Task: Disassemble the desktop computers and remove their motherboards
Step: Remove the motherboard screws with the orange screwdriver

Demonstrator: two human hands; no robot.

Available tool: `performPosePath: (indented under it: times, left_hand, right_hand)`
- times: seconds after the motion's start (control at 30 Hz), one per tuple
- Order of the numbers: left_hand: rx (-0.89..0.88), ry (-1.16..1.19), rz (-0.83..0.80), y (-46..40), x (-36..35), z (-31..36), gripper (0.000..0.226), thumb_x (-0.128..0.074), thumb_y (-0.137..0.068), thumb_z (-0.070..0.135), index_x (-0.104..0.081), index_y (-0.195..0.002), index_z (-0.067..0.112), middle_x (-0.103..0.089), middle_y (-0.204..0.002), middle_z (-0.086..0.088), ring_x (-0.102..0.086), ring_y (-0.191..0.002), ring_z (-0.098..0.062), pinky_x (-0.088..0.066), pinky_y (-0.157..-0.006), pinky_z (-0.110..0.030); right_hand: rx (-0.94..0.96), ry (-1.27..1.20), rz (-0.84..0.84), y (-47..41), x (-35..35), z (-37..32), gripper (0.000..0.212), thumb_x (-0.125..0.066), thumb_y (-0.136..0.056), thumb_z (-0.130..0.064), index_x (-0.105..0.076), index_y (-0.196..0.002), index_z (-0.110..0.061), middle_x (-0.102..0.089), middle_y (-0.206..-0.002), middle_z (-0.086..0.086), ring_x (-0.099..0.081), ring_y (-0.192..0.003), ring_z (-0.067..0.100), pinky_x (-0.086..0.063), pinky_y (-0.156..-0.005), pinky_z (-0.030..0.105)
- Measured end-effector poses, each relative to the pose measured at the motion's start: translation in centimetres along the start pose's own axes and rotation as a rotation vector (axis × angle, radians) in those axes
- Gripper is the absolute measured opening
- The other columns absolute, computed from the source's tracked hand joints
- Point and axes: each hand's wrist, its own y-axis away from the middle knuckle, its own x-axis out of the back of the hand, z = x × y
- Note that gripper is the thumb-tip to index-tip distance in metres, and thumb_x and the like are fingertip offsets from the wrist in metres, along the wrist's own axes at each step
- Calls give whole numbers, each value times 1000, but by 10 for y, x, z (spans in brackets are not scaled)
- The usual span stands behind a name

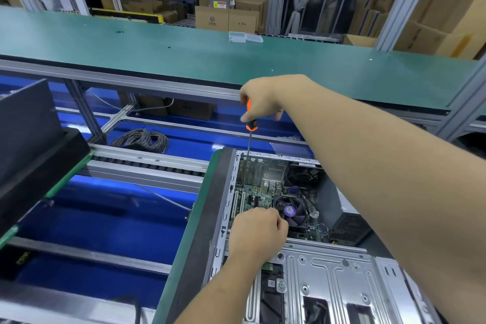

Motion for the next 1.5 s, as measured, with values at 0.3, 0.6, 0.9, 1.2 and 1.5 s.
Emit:
performPosePath:
  times: [0.3, 0.6, 0.9, 1.2, 1.5]
  left_hand:
    - [-6, -1, 13, 0, -1, 0, 35, -35, -93, 40, -46, -66, 21, -47, -57, 7, -45, -52, -15, -27, -46, -26]
    - [-3, 11, 2, 0, -2, 0, 35, -37, -93, 39, -47, -65, 21, -49, -57, 6, -47, -54, -15, -34, -48, -27]
    - [35, 33, -22, -1, 0, 0, 38, -38, -94, 39, -40, -62, 20, -47, -55, 5, -43, -49, -14, -35, -46, -26]
    - [351, 301, -14, -17, 8, 3, 38, -41, -94, 31, -42, -58, 18, -50, -55, 5, -43, -48, -13, -27, -45, -25]
    - [1149, 1501, -130, -74, -6, 9, 29, -28, -94, 6, -52, -78, 7, -46, -50, -4, -36, -46, -15, -30, -46, -24]
  right_hand:
    - [1, -163, 24, -10, -11, 10, 32, -62, -97, -36, -61, -107, -6, -69, -96, 12, -72, -65, 29, -62, -64, 40]
    - [88, -275, 62, -9, -15, 19, 9, -63, -96, -19, -63, -91, -12, -72, -89, 10, -73, -64, 18, -56, -54, 24]
    - [66, -327, 111, 7, -12, 33, 12, -63, -96, -19, -64, -98, -7, -72, -89, 10, -74, -68, 22, -61, -61, 29]
    - [18, -446, 199, 67, -4, 72, 11, -64, -97, -20, -65, -97, -9, -72, -81, 7, -72, -60, 15, -62, -61, 30]
    - [-102, -752, 365, 163, -7, 162, 9, -67, -95, -16, -65, -93, -8, -72, -82, 13, -73, -64, 22, -62, -60, 31]
